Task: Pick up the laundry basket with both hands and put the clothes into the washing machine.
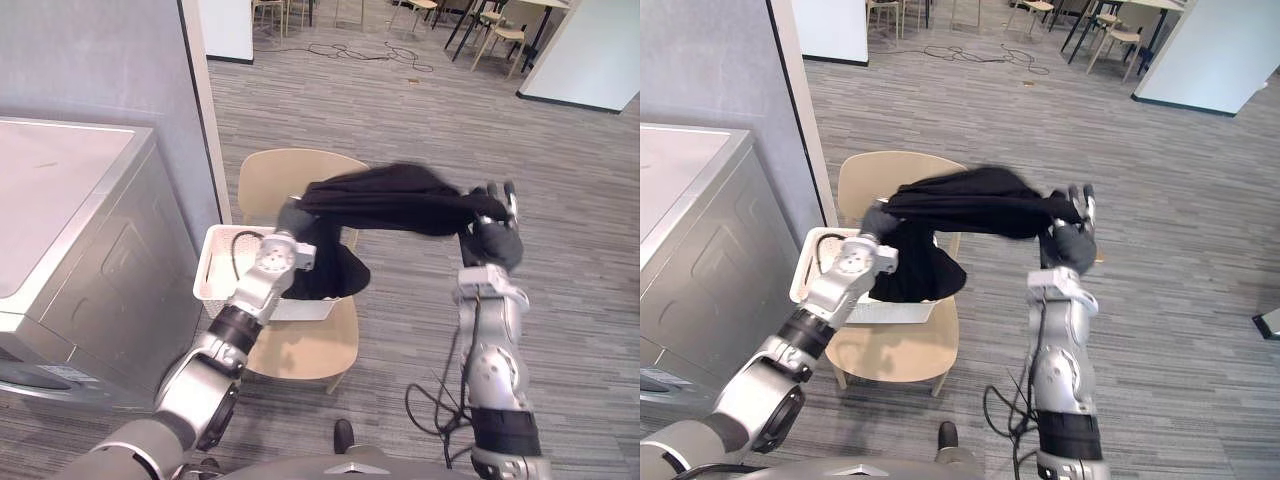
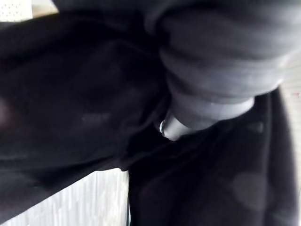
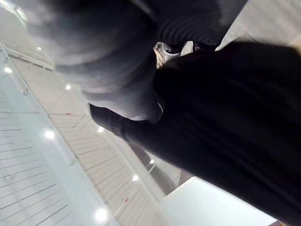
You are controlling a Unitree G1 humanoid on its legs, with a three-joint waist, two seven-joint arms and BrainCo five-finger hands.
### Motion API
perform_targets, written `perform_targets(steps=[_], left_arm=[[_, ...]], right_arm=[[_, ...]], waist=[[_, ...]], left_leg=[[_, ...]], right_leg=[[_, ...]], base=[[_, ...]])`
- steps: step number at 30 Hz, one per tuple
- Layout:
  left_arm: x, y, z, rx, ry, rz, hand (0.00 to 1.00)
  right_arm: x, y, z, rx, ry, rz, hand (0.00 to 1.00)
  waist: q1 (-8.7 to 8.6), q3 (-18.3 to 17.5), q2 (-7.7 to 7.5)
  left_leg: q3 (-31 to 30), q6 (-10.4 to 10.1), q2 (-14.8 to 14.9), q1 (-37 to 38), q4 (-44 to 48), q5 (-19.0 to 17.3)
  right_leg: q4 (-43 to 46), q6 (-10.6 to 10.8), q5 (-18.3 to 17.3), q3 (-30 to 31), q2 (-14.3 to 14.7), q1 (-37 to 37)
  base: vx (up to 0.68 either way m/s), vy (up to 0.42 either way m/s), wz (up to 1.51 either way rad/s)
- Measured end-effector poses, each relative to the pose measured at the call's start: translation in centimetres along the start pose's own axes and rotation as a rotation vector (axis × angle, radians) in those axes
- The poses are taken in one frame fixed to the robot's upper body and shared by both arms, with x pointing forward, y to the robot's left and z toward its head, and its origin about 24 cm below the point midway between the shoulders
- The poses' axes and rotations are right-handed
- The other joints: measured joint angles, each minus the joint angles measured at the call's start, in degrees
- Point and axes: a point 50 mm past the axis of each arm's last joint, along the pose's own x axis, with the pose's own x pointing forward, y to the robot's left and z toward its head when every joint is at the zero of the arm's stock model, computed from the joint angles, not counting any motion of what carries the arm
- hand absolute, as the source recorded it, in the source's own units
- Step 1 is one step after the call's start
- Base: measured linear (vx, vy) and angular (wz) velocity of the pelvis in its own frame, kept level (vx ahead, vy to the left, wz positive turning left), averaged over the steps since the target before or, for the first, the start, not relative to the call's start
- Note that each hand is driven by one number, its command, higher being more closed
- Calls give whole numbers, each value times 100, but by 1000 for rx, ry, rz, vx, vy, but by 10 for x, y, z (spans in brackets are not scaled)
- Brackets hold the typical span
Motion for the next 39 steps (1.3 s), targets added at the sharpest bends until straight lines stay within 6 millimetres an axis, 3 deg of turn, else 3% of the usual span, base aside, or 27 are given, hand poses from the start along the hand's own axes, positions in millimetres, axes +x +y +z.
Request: perform_targets(steps=[4, 6, 9, 12, 17, 23, 28, 30, 34, 39], left_arm=[[-17, 25, -2, -110, -40, 92, 100], [-27, 63, -3, -163, -74, 237, 100], [-43, 105, -1, -182, -115, 382, 100], [-53, 126, 4, -201, -163, 450, 100], [-65, 139, 12, -241, -231, 497, 100], [-87, 157, -4, -261, -204, 575, 100], [-117, 167, -19, -300, -200, 617, 100], [-135, 165, -30, -337, -182, 614, 100], [-165, 158, -60, -435, -98, 638, 100], [-219, 141, -111, -586, 94, 721, 100]], right_arm=[[-20, -22, -4, -68, 64, -54, 0], [-29, -48, 14, -132, 15, -157, 0], [-37, -69, 31, -234, -8, -226, 0], [-39, -79, 30, -294, 42, -230, 0], [-46, -110, 6, -307, 204, -306, 0], [-78, -156, -13, -310, 329, -543, 0], [-126, -193, -15, -359, 397, -782, 0], [-157, -204, -26, -317, 447, -910, 0], [-208, -211, -43, -251, 533, -1068, 0], [-262, -216, -54, -216, 656, -1214, 0]], waist=[[0, 22, 49], [4, 21, 51], [4, 18, 55], [18, 1, 57], [63, -81, 130], [76, -215, 318], [101, -289, 415], [110, -327, 459], [217, -389, 567], [337, -382, 634]], left_leg=[[-13, -23, 3, -16, -1, -44], [-14, -33, 1, -33, -1, -60], [-8, -16, 0, -35, 0, -52], [-9, 3, -13, -33, 1, -38], [-37, 4, -22, -30, 2, -38], [-149, 14, -21, -30, 1, -45], [-253, 20, -22, -13, 1, -50], [-326, 20, -20, 22, 1, -50], [-335, 24, -18, 62, 1, -78], [-320, 23, 15, 288, 3, -187]], right_leg=[[-5, -3, -4, -5, 1, -4], [-18, -4, -4, -3, -1, -11], [-31, -3, -3, -3, -1, -14], [-34, -14, 6, -3, -9, -12], [-42, -27, 15, -32, -22, 30], [-51, -13, -71, -168, -35, 120], [-29, -28, -138, -303, -53, 219], [-12, -17, -164, -342, -56, 291], [62, -26, -241, -352, -66, 339], [293, -14, -431, -451, -86, 515]], base=[[0, 0, 0], [0, 0, 0], [0, 0, 0], [0, 0, 0], [13, 0, 3], [-4, -2, 11], [-2, -2, 12], [11, -3, 12], [-4, 0, 2], [-6, 1, 8]])
